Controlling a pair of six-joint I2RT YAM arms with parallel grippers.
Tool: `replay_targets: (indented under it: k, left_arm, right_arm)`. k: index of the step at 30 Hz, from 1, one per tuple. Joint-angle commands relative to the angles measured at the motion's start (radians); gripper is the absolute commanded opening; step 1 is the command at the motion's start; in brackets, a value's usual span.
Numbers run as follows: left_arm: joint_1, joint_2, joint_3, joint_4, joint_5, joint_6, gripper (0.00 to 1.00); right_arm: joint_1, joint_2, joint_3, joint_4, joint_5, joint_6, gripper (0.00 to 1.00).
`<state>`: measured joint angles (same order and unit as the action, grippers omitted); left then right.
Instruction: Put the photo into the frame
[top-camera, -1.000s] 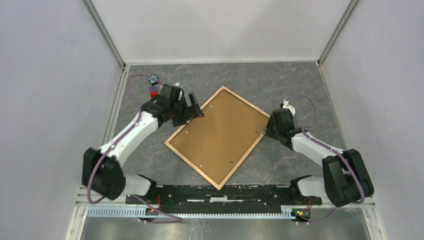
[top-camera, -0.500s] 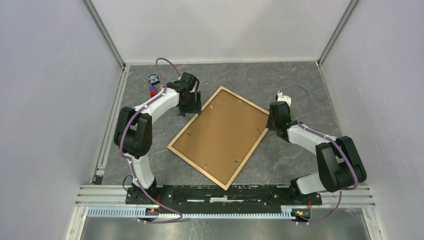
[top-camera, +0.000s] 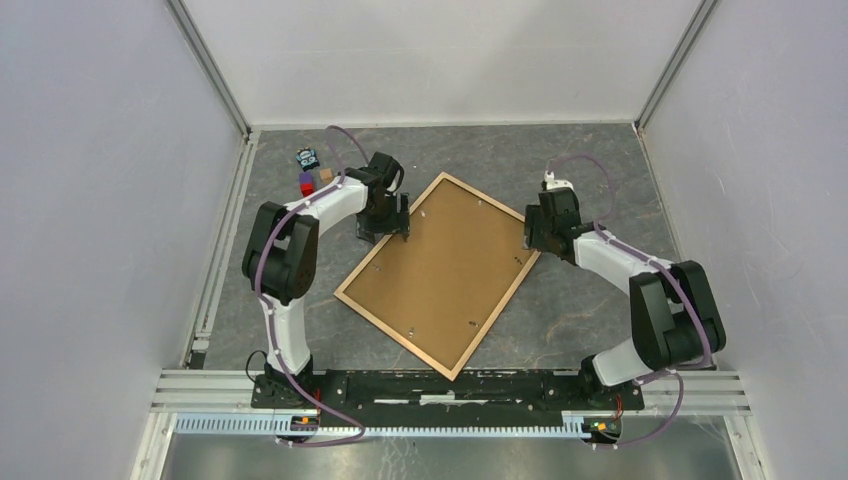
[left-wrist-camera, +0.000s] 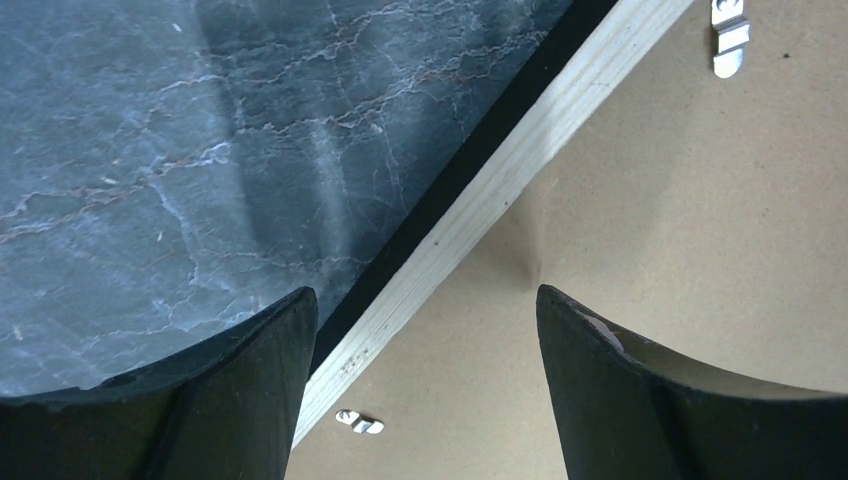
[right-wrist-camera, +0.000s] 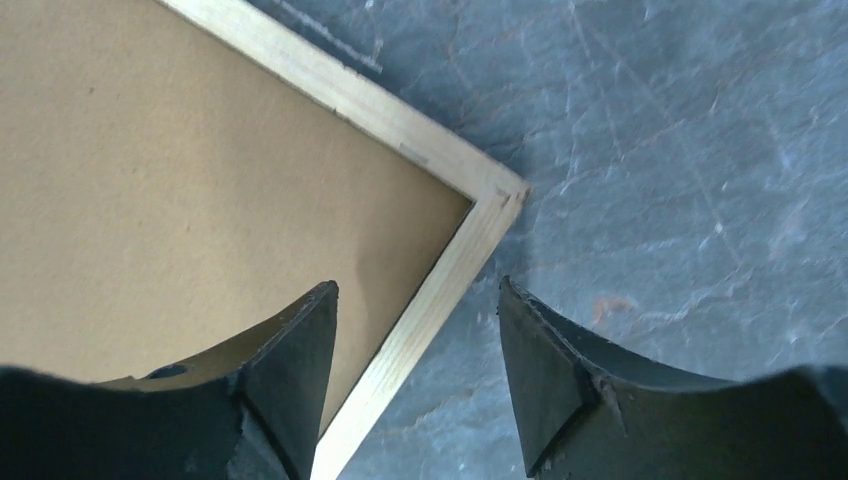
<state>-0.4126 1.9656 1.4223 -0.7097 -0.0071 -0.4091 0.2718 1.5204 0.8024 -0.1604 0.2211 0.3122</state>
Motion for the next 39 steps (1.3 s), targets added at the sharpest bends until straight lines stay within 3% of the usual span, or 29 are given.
replay_targets:
  k: [1,6,12,18,24,28,30,31,34,36,39]
  left_arm:
    - [-0.004,0.028,0.059,-0.015,0.018,0.049,0.86]
    - [-0.007,0.012,0.058,-0.015,0.016,0.042,0.87]
    - [-0.009,0.001,0.068,-0.033,0.01,0.047,0.87]
    - [-0.008,-0.004,0.069,-0.033,0.009,0.046,0.85]
    - [-0.007,0.004,0.081,-0.053,-0.036,0.053,0.8]
    - [-0.005,0.008,0.088,-0.064,-0.05,0.061,0.71]
    - [-0.006,0.012,0.084,-0.062,-0.033,0.059,0.67]
    - [-0.006,0.017,0.085,-0.061,-0.017,0.054,0.65]
    - [-0.007,0.025,0.073,-0.038,0.066,0.035,0.61]
    - [-0.008,0.031,0.066,-0.032,0.096,0.024,0.6]
    - [-0.008,0.046,0.065,-0.033,0.097,0.018,0.56]
  right_arm:
    - [-0.004,-0.082,-0.055,-0.048,-0.071,0.171,0.67]
    - [-0.002,-0.066,-0.143,0.031,-0.093,0.325,0.66]
    - [-0.002,-0.02,-0.147,0.058,-0.012,0.328,0.51]
    - [-0.009,0.061,-0.071,0.095,0.05,0.159,0.23]
    - [-0.04,0.177,0.05,0.149,-0.031,-0.015,0.0]
    - [-0.058,0.212,0.089,0.175,-0.098,-0.088,0.0]
    - [-0.062,0.214,0.106,0.168,-0.133,-0.108,0.06]
    - [-0.062,0.209,0.109,0.169,-0.157,-0.116,0.11]
    - [-0.061,0.203,0.135,0.131,-0.165,-0.119,0.45]
    - [-0.06,0.204,0.171,0.059,-0.153,-0.12,0.56]
    - [-0.061,0.166,0.157,0.01,-0.149,-0.116,0.61]
